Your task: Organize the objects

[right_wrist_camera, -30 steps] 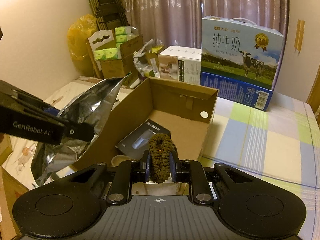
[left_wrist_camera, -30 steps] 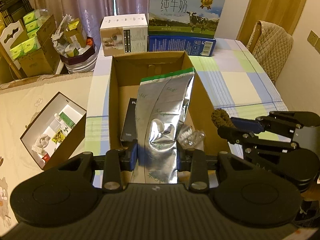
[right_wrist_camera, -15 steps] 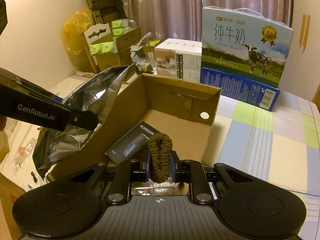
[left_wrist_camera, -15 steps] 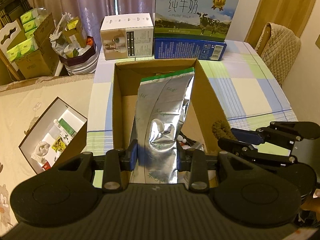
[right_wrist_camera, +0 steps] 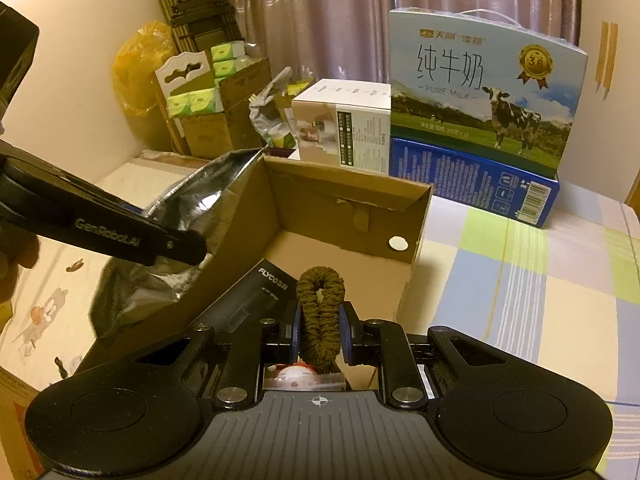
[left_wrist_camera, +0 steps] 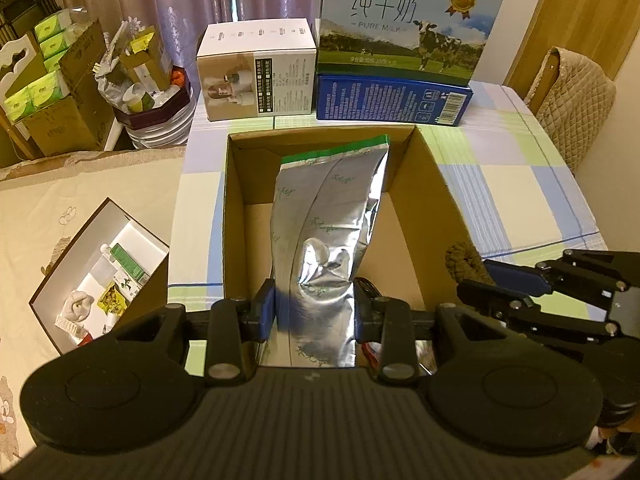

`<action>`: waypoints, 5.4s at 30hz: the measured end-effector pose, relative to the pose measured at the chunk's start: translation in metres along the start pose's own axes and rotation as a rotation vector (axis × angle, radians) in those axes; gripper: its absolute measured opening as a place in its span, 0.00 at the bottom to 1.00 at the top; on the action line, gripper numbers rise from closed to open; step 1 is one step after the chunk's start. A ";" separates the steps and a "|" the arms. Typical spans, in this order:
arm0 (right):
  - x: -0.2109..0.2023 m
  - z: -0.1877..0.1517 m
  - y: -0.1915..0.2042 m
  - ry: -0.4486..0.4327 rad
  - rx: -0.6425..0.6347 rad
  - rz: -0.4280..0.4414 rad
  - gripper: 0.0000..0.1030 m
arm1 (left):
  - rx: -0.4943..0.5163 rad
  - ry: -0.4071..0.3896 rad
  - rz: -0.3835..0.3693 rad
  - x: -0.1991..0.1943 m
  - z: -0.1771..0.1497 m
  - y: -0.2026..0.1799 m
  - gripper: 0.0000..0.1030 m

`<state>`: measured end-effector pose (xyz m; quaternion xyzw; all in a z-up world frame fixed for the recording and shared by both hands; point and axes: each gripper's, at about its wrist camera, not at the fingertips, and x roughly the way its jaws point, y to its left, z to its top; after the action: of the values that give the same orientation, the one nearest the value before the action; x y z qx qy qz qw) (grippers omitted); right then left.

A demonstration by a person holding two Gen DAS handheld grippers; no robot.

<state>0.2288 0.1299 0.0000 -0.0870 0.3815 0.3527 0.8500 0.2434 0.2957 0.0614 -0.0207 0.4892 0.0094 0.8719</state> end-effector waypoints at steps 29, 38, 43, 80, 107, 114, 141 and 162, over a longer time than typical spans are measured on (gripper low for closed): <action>0.004 0.001 0.003 0.008 0.023 0.020 0.16 | -0.009 -0.023 0.024 -0.001 -0.016 0.006 0.43; 0.003 0.008 -0.006 -0.037 0.101 0.058 0.45 | -0.018 -0.030 0.031 -0.004 -0.017 0.012 0.46; 0.002 0.010 -0.012 -0.038 0.130 0.065 0.45 | -0.026 -0.029 0.033 -0.004 -0.020 0.015 0.48; -0.132 -0.108 0.034 0.047 0.204 -0.038 0.77 | -0.112 -0.174 0.043 -0.123 -0.151 -0.021 0.99; -0.159 -0.152 0.047 0.070 0.205 -0.085 0.77 | -0.144 -0.148 0.051 -0.130 -0.234 -0.058 0.99; -0.158 -0.154 0.048 0.073 0.204 -0.079 0.77 | -0.148 -0.127 0.066 -0.124 -0.241 -0.061 0.99; -0.160 -0.158 0.049 0.077 0.205 -0.073 0.77 | -0.136 -0.151 0.080 -0.123 -0.240 -0.068 0.99; -0.162 -0.155 0.051 0.071 0.200 -0.074 0.77 | -0.135 -0.162 0.076 -0.125 -0.239 -0.067 0.99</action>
<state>0.0293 0.0158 0.0134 -0.0283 0.4411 0.2780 0.8528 -0.0235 0.2185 0.0454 -0.0599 0.4157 0.0770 0.9043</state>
